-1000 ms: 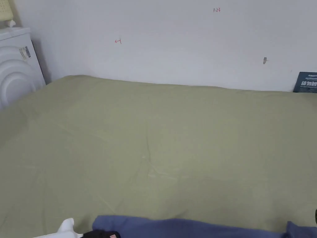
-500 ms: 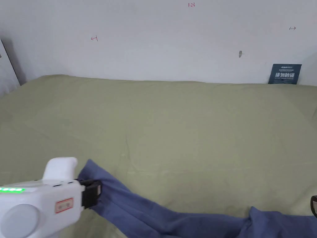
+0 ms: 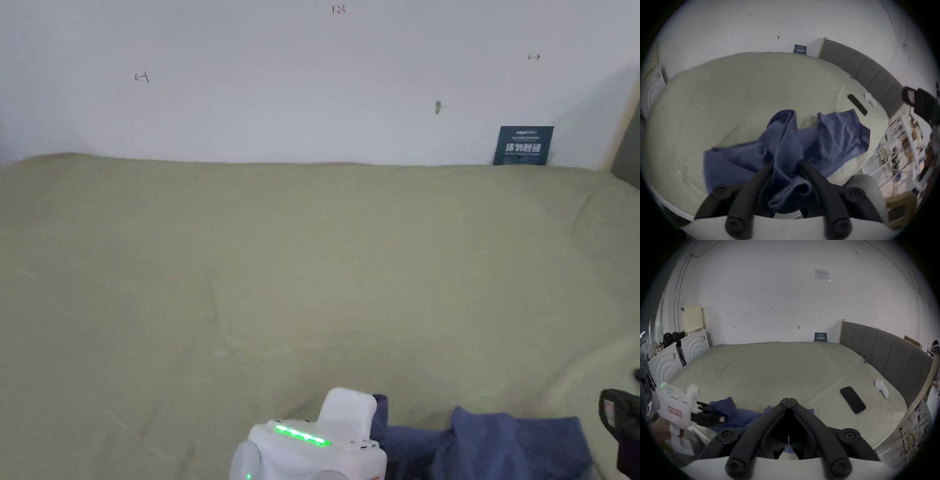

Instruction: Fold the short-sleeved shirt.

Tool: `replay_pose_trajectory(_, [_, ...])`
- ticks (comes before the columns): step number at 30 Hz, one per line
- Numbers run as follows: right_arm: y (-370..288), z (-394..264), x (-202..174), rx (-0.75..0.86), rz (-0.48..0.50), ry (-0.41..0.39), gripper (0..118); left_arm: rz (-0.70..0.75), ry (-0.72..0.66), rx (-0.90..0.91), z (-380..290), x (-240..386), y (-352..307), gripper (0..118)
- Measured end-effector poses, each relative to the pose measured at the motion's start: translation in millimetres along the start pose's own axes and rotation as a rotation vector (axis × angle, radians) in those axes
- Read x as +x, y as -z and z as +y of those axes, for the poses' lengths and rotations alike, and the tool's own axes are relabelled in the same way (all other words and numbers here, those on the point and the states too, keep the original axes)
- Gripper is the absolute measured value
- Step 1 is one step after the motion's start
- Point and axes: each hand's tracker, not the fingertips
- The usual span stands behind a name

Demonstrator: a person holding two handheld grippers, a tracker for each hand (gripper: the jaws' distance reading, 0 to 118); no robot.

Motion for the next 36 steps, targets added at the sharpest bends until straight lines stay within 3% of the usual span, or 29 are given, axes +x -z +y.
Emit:
replay_pose_trajectory(1, [1.5, -1.1, 0.3, -0.009, 0.005, 0.006, 0, -0.015, -0.048, -0.001, -0.7, 0.5, 6.9, 19])
replay_pose_trajectory(2, [2.9, -2.5, 0.1, -0.013, 0.008, 0.007, 0, -0.061, -0.087, -0.002, -1.1, -1.3, 15.8, 35])
replay_pose_trajectory(3, [4.5, -4.9, 0.2, -0.017, 0.012, 0.008, 0, -0.116, -0.119, -0.008, -3.7, -5.0, 23.8, 68])
replay_pose_trajectory(4, [5.6, -5.7, -0.1, -0.023, 0.015, 0.007, 0, -0.157, -0.151, -0.027, -6.3, -8.0, 29.9, 83])
replay_pose_trajectory(7, [5.4, -4.9, -1.3, -0.033, 0.023, 0.01, 0, -0.258, -0.288, -0.044, -12.0, -24.7, 22.6, 84])
replay_pose_trajectory(10, [4.4, -4.0, -0.4, -0.025, 0.019, 0.006, 0, -0.312, -0.403, 0.089, -7.5, -52.5, -17.6, 76])
replay_pose_trajectory(11, [4.4, -4.1, 0.9, -0.024, 0.018, 0.008, 0, -0.314, -0.419, 0.18, -6.8, -65.9, -33.4, 59])
replay_pose_trajectory(12, [4.6, -4.2, 1.1, -0.021, 0.018, 0.014, 0, -0.311, -0.421, 0.262, -6.6, -78.3, -46.1, 18])
replay_pose_trajectory(13, [5.0, -4.5, 1.2, -0.018, 0.021, 0.02, 0, -0.281, -0.422, 0.308, -5.4, -87.0, -50.1, 0])
replay_pose_trajectory(15, [6.3, -4.9, 0.2, -0.017, 0.024, 0.026, 0, -0.237, -0.451, 0.307, -6.5, -102.9, -53.8, 0])
replay_pose_trajectory(17, [5.1, -4.8, -1.9, -0.012, 0.026, 0.025, 0, -0.331, -0.501, 0.273, -10.5, -108.7, -48.3, 0])
replay_pose_trajectory(22, [-5.5, -2.0, -0.9, 0.005, 0.03, 0.022, 0, -0.465, -0.543, 0.179, -31.6, -84.5, 3.3, 0])
replay_pose_trajectory(27, [-22.5, 2.8, 4.7, 0.046, 0.013, 0.017, 0, -0.479, -0.602, 0.042, -57.3, -40.4, 60.3, 0])
replay_pose_trajectory(31, [-30.6, 6.7, 3.9, 0.05, 0.004, -0.002, 0, -0.561, -0.67, 0.095, -69.6, -14.8, 75.5, 0])
replay_pose_trajectory(36, [-22.2, 4.6, -1.1, 0.03, 0.006, -0.022, 0, -0.586, -0.728, 0.097, -63.6, -26.9, 72.5, 0])
